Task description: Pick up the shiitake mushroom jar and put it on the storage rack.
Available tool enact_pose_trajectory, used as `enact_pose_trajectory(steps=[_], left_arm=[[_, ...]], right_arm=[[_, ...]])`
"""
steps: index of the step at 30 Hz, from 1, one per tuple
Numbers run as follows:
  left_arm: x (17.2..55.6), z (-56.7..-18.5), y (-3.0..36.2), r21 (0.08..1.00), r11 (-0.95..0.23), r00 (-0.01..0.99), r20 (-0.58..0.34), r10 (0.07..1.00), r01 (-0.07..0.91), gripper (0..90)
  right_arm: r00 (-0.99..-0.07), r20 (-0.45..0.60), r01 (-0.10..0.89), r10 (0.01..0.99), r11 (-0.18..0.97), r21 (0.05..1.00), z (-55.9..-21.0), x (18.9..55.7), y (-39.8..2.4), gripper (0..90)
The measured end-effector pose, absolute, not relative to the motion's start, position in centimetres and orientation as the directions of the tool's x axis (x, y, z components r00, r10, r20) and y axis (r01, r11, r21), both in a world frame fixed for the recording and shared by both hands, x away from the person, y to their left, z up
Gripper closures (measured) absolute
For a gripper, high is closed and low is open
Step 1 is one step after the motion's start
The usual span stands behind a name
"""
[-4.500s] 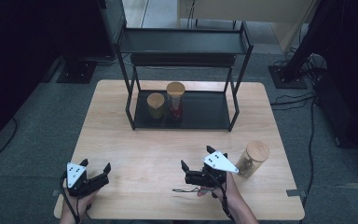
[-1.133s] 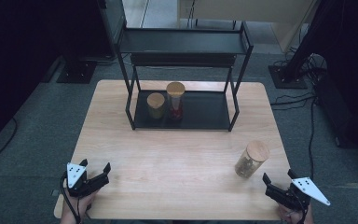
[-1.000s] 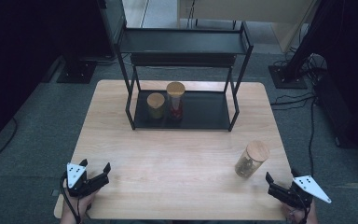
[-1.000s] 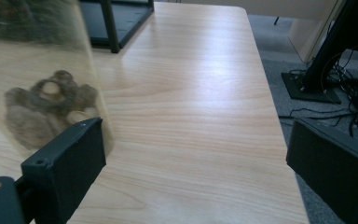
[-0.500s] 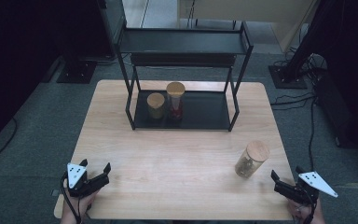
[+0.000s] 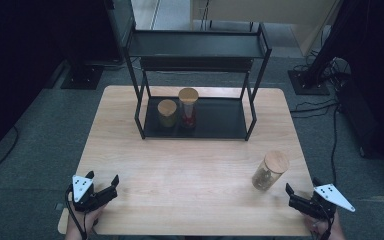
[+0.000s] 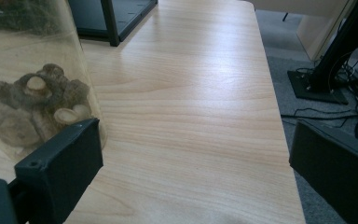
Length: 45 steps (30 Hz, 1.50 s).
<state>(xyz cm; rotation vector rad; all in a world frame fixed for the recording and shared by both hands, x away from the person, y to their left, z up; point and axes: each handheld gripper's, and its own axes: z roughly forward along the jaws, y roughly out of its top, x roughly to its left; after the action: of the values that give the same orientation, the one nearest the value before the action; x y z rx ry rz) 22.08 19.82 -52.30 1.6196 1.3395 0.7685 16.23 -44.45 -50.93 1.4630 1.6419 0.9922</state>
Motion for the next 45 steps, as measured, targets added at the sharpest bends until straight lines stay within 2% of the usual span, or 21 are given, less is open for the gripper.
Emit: enact_pose_trajectory(steps=[14, 22, 36, 45], left_arm=[[22.1, -52.3, 19.8, 0.9, -0.045, 0.231, -0.063, 0.971, 0.434, 10.6], [22.1, -52.3, 19.8, 0.9, -0.045, 0.23, -0.062, 0.971, 0.433, 10.6], [22.2, -52.3, 19.8, 0.898, -0.045, 0.231, -0.063, 0.971, 0.437, 10.6], [22.2, -52.3, 19.7, 0.899, -0.048, 0.232, -0.06, 0.971, 0.435, 10.6]], right_arm=[[-0.21, -0.023, 0.431, 0.977, 0.114, 0.895, -51.0, 16.7, -42.6, 2.9], [-0.285, 0.047, 0.438, 0.957, 0.086, 0.895, -50.9, 16.9, -41.8, 2.9], [-0.322, 0.032, 0.434, 0.946, 0.118, 0.893, -50.9, 17.4, -40.6, 2.9], [-0.347, 0.063, 0.428, 0.936, 0.098, 0.898, -50.9, 18.4, -39.4, 5.7]])
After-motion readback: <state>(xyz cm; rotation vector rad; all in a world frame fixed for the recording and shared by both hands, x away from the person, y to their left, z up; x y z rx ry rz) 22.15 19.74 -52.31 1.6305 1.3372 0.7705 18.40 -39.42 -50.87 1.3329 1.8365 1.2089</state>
